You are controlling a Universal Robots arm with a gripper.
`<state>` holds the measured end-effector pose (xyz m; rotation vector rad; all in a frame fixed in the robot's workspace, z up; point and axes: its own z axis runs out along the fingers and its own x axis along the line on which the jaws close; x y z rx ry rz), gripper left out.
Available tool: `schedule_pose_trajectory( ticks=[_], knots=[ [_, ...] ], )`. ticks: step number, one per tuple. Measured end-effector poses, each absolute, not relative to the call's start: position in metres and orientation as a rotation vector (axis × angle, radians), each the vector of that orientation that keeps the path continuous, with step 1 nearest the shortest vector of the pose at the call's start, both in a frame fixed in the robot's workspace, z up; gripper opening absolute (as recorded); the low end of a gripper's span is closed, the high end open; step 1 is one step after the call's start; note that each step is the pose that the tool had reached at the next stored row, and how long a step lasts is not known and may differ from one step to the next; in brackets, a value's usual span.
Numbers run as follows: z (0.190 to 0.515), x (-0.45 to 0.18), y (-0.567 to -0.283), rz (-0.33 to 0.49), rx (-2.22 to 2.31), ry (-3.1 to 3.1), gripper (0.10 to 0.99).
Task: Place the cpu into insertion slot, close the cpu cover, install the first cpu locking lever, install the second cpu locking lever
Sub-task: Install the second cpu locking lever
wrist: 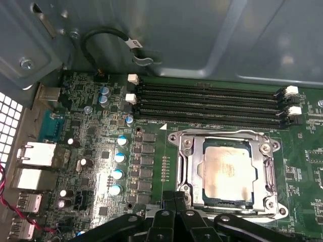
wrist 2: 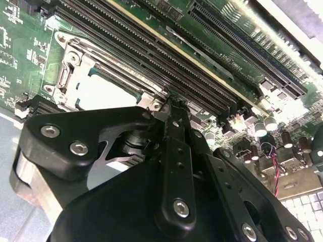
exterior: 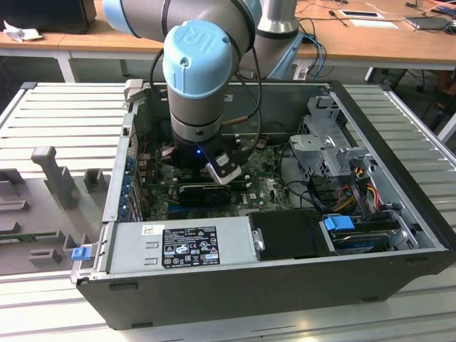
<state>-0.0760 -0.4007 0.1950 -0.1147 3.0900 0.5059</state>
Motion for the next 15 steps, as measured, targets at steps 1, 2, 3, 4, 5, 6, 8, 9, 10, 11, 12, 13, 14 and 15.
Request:
schedule_pose_trajectory(
  ticks=[1, 2, 3, 4, 5, 6, 8, 9, 10, 11, 12, 13, 14, 15],
  knots=[
    [0.195, -0.076, -0.401, 0.508, -0.115, 3.089, 0.106],
    [0.195, -0.076, -0.401, 0.508, -0.115, 3.09, 0.106],
    [0.196, -0.077, -0.401, 0.513, -0.115, 3.089, 0.106],
    [0.197, -0.077, -0.401, 0.515, -0.115, 3.088, 0.106],
    [0.199, -0.077, -0.401, 0.516, -0.115, 3.088, 0.106],
    [0.202, -0.077, -0.401, 0.516, -0.115, 3.088, 0.106],
    [0.208, -0.077, -0.401, 0.516, -0.115, 3.088, 0.106],
    [0.21, -0.077, -0.401, 0.516, -0.115, 3.088, 0.106],
    [0.212, -0.077, -0.401, 0.516, -0.115, 3.088, 0.106],
    [0.215, -0.077, -0.401, 0.516, -0.114, 3.088, 0.106],
    [0.217, -0.077, -0.401, 0.516, -0.114, 3.088, 0.106],
    [0.221, -0.077, -0.401, 0.516, -0.114, 3.089, 0.106],
    [0.225, -0.077, -0.401, 0.515, -0.114, 3.089, 0.106],
    [0.225, -0.077, -0.401, 0.516, -0.114, 3.089, 0.106]
  ],
)
